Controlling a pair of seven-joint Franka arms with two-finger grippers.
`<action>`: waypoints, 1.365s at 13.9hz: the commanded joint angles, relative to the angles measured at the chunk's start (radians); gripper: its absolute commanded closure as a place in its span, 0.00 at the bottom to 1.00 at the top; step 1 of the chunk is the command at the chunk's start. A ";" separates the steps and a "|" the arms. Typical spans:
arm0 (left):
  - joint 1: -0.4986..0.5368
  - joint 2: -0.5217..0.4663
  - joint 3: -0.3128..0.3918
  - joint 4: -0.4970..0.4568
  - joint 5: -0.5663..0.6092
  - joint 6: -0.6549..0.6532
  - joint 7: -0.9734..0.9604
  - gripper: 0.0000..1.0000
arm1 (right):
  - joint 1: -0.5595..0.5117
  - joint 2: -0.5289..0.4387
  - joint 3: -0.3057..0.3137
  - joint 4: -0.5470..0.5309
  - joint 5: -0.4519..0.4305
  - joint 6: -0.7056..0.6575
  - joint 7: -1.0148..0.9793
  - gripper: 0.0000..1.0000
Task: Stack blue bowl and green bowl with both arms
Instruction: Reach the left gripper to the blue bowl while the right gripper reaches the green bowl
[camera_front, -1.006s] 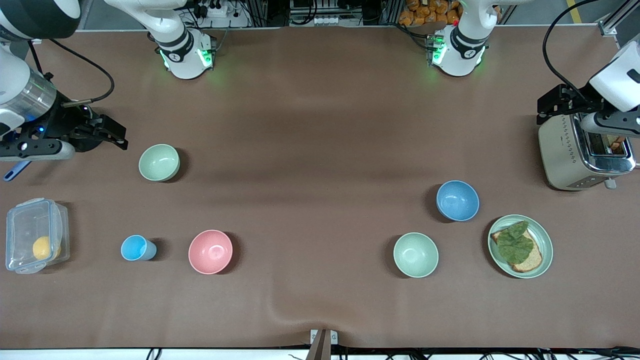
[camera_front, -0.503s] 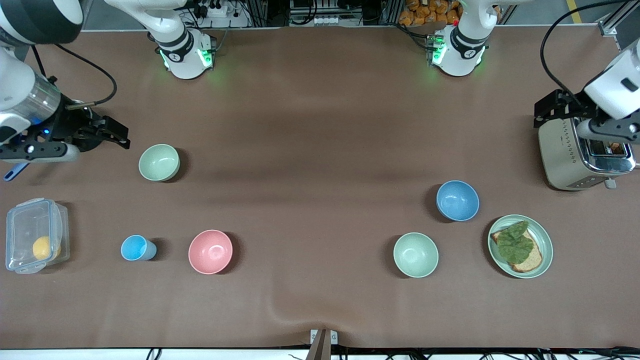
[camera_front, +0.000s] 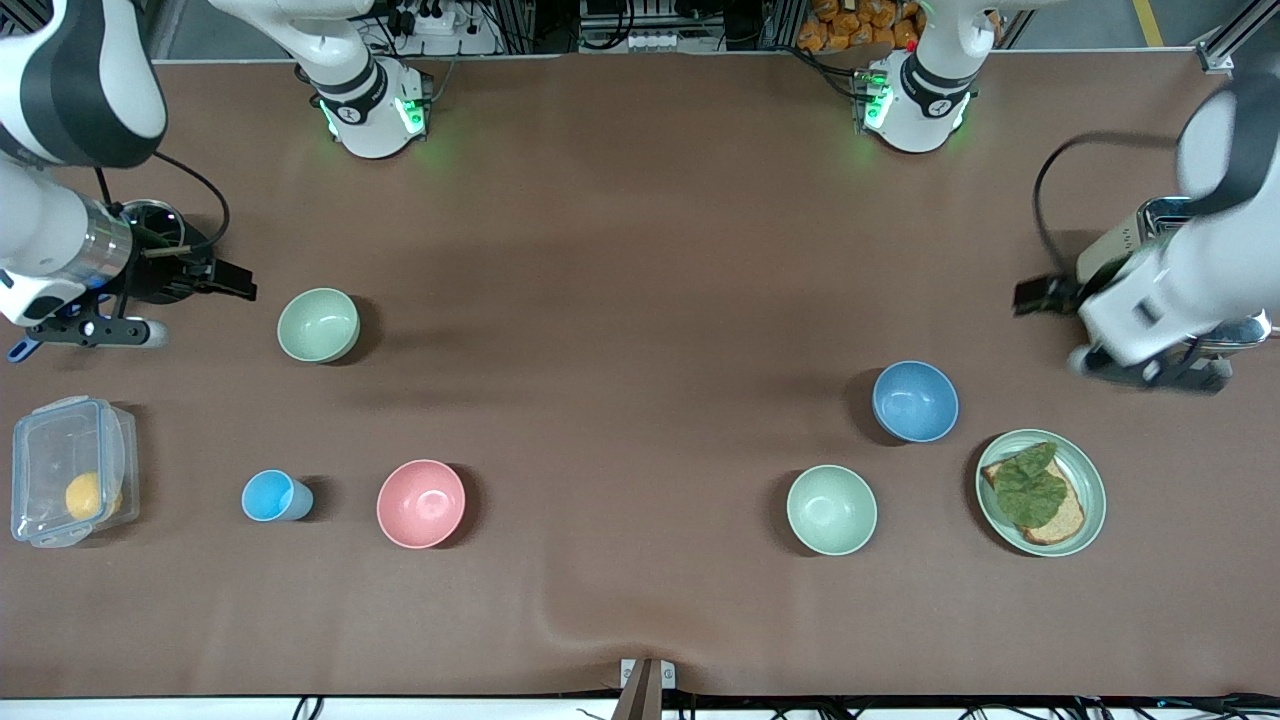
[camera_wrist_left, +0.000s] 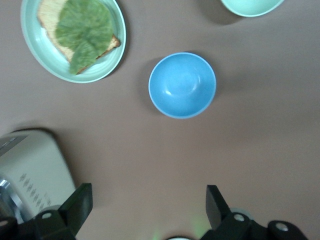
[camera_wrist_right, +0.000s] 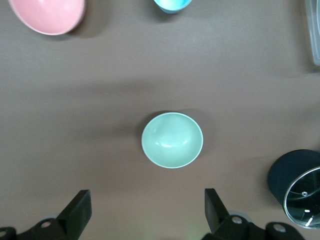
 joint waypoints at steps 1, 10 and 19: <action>0.008 0.129 -0.004 -0.021 0.068 0.136 0.016 0.00 | -0.008 -0.066 -0.044 -0.146 0.004 0.124 -0.122 0.00; 0.008 0.362 -0.005 -0.036 0.059 0.327 -0.079 0.00 | -0.008 -0.057 -0.149 -0.470 0.008 0.567 -0.269 0.00; 0.012 0.433 -0.007 -0.030 -0.030 0.394 -0.210 1.00 | 0.002 0.057 -0.144 -0.674 0.010 0.980 -0.304 0.14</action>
